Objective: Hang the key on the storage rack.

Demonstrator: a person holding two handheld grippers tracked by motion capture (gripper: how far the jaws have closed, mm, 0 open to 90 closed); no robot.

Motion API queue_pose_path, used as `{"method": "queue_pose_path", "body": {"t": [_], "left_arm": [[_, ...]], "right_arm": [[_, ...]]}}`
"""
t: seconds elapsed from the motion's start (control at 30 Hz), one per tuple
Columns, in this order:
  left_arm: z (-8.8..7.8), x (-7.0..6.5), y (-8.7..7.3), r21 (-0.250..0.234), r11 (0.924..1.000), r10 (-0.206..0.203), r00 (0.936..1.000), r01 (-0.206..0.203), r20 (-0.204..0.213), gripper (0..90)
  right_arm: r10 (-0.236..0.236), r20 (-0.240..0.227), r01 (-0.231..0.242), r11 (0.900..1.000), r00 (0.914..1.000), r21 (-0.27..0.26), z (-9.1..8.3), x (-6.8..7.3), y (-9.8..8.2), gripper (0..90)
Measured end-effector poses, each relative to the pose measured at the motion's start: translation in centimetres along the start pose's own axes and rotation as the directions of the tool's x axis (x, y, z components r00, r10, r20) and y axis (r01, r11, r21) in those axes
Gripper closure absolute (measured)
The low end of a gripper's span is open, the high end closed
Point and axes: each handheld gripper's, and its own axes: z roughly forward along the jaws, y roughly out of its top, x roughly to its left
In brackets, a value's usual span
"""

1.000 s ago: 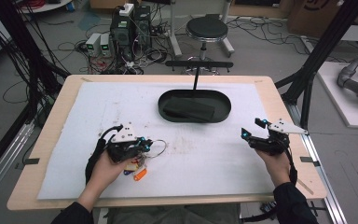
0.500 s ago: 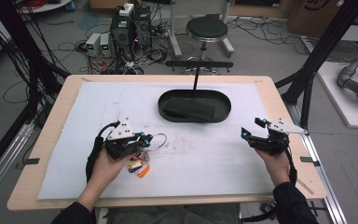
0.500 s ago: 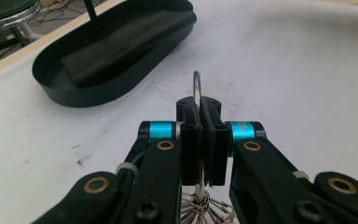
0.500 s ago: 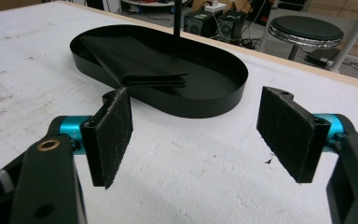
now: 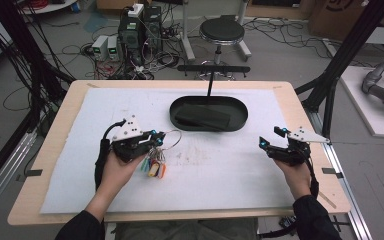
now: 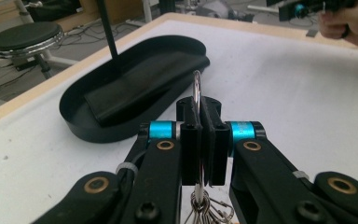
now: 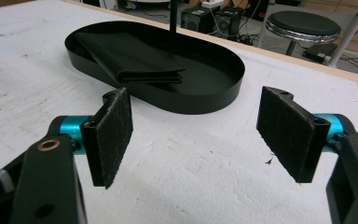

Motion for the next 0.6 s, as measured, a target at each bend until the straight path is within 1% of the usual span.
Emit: {"method": "queue_pose_path", "body": {"t": [0.13,0.17,0.27,0.4,0.5,0.57,0.6], "left_arm": [[0.2,0.5,1.0,-0.027,0.9996,-0.013,0.9999,0.013,-0.009,86.6],[0.2,0.6,1.3,-0.027,0.9996,-0.009,0.9999,0.008,-0.013,86.6],[0.2,0.9,2.0,-0.05,0.9986,-0.019,0.9996,0.018,-0.019,86.7],[0.3,1.5,3.3,-0.072,0.9973,-0.018,0.9995,0.016,-0.028,86.7],[0.5,1.8,4.2,-0.08,0.9967,-0.017,0.999,0.014,-0.041,86.7],[0.6,2.1,4.6,-0.081,0.9967,-0.009,0.9988,0.005,-0.048,86.6],[0.8,2.2,4.9,-0.086,0.9962,-0.013,0.9985,0.008,-0.052,86.6]], "right_arm": [[0.002,0.001,-0.002,1.0,1.0,-0.006,-0.1,0.0,0.0,27.2],[0.003,0.0,-0.003,1.0,1.0,-0.006,-0.1,0.0,0.0,27.2],[0.003,-0.003,-0.003,1.0,1.0,-0.007,0.0,-0.1,0.0,27.2],[0.004,-0.004,-0.004,1.0,1.0,-0.005,0.0,0.0,0.0,27.2],[0.002,-0.005,-0.002,1.0,1.0,-0.006,0.0,0.0,0.0,27.2],[0.003,-0.004,-0.003,1.0,1.0,-0.006,0.0,0.0,0.0,27.2],[0.003,-0.004,-0.003,1.0,1.0,-0.006,0.0,0.0,0.0,27.2]]}}
